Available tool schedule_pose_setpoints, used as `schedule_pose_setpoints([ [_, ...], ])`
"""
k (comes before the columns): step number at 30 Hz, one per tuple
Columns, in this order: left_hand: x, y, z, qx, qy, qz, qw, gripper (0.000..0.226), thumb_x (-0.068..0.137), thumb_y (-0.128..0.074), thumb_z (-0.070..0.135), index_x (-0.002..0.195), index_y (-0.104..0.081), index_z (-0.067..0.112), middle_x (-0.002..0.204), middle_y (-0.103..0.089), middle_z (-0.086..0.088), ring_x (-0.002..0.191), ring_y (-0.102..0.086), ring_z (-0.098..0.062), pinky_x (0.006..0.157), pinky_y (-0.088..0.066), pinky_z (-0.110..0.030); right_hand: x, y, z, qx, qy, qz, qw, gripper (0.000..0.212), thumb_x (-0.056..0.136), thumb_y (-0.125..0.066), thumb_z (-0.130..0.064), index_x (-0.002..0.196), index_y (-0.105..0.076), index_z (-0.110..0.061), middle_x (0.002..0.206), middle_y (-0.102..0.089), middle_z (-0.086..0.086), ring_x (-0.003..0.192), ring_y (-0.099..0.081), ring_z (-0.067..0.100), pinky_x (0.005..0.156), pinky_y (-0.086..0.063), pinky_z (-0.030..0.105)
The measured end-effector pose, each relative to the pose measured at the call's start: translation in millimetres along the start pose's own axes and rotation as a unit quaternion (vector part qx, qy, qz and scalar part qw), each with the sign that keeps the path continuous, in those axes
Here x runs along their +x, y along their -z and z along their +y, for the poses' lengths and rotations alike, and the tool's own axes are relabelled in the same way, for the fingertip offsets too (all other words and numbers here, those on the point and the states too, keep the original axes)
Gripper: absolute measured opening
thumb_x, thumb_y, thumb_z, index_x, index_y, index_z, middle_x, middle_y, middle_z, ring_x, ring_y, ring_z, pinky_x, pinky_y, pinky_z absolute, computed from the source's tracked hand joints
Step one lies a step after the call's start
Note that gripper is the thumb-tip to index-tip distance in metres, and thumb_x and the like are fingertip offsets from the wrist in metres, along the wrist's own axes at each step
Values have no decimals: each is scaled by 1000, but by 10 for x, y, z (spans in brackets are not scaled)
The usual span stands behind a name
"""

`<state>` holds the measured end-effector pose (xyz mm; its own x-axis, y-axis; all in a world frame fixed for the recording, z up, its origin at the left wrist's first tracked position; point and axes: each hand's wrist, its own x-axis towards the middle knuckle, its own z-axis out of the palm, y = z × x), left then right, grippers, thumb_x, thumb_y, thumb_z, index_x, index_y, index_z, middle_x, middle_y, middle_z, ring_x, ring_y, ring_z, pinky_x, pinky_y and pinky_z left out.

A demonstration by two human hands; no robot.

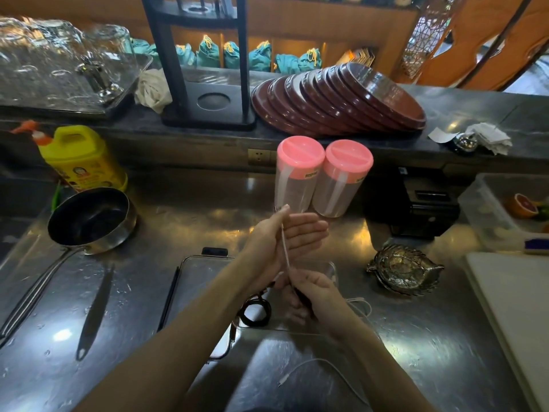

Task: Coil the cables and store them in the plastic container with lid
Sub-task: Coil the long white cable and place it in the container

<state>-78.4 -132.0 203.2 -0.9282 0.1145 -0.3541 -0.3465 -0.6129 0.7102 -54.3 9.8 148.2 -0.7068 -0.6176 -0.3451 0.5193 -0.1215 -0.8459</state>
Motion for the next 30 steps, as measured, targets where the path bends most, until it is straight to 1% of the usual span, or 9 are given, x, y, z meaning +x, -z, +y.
schedule_pose_setpoints([
  [6, -155, -97, 228, -76, 49, -103, 991, 63, 106, -33, 41, 111, -71, -9, 113, -71, -29, 108, -71, -38, 97, -57, -46, 78, 271, 110, -118, -95, -25, 988, 62, 77, -76, -68, 63, -48, -14, 55, -35, 0, 48, -25, 17, 52, -13, 38],
  [9, -312, -89, 141, -21, 119, -165, 979, 62, 103, -33, 42, 105, -75, -4, 99, -76, -24, 94, -75, -34, 90, -59, -46, 113, 409, -114, -170, -109, -51, 978, 66, 75, -87, -45, 90, -59, 13, 75, -54, 13, 67, -46, 26, 56, -35, 29],
  [11, -376, -42, 77, 43, 172, -182, 967, 60, 101, -37, 44, 105, -75, -3, 96, -76, -23, 85, -75, -30, 84, -59, -44, 154, 511, -354, -215, -126, -75, 966, 54, 76, -79, -27, 108, -64, 15, 92, -65, 20, 82, -59, 30, 67, -48, 30],
  [14, -348, 71, -64, 199, 216, -139, 946, 63, 100, -49, 47, 118, -67, -11, 110, -69, -33, 82, -74, -31, 75, -60, -40, 244, 611, -684, -259, -180, -108, 943, 24, 86, -76, -31, 80, -72, -8, 60, -57, 2, 49, -49, 10, 47, -38, 19],
  [18, -244, 241, -261, 220, 196, 5, 956, 57, 106, -42, 44, 123, -60, -7, 113, -72, -29, 83, -73, -34, 68, -62, -37, 334, 535, -876, -288, -148, -19, 946, 31, 100, -61, -37, 84, -65, -11, 52, -40, -5, 42, -31, 7, 39, -26, 18],
  [20, -188, 306, -292, 205, 168, 51, 963, 56, 107, -36, 46, 133, -54, 0, 115, -71, -28, 94, -74, -39, 76, -63, -42, 322, 449, -920, -250, -101, 33, 962, 27, 102, -58, -29, 84, -64, -11, 51, -42, -6, 40, -33, 7, 39, -26, 19],
  [23, -151, 285, -283, 156, 143, 46, 976, 55, 105, -30, 56, 145, -48, 23, 115, -70, -28, 99, -74, -39, 81, -63, -44, 216, 235, -929, -166, -40, 26, 985, 24, 105, -51, -21, 96, -67, -7, 57, -43, -2, 39, -33, 7, 35, -27, 18],
  [27, -96, 204, -224, -12, 111, 26, 993, 62, 105, -30, 55, 139, -55, 11, 86, -71, -18, 70, -75, -30, 67, -63, -39, 22, -52, -683, -86, 27, 20, 996, 22, 107, -48, -18, 100, -64, -4, 59, -43, 2, 37, -33, 8, 32, -29, 18],
  [30, -50, 188, -157, -93, 77, 58, 991, 58, 104, -32, 53, 142, -50, 13, 106, -74, -21, 78, -76, -25, 72, -59, -35, -58, -103, -454, -46, 40, 55, 997, 21, 107, -48, -17, 99, -63, -4, 60, -42, 3, 39, -30, 9, 33, -25, 19],
])
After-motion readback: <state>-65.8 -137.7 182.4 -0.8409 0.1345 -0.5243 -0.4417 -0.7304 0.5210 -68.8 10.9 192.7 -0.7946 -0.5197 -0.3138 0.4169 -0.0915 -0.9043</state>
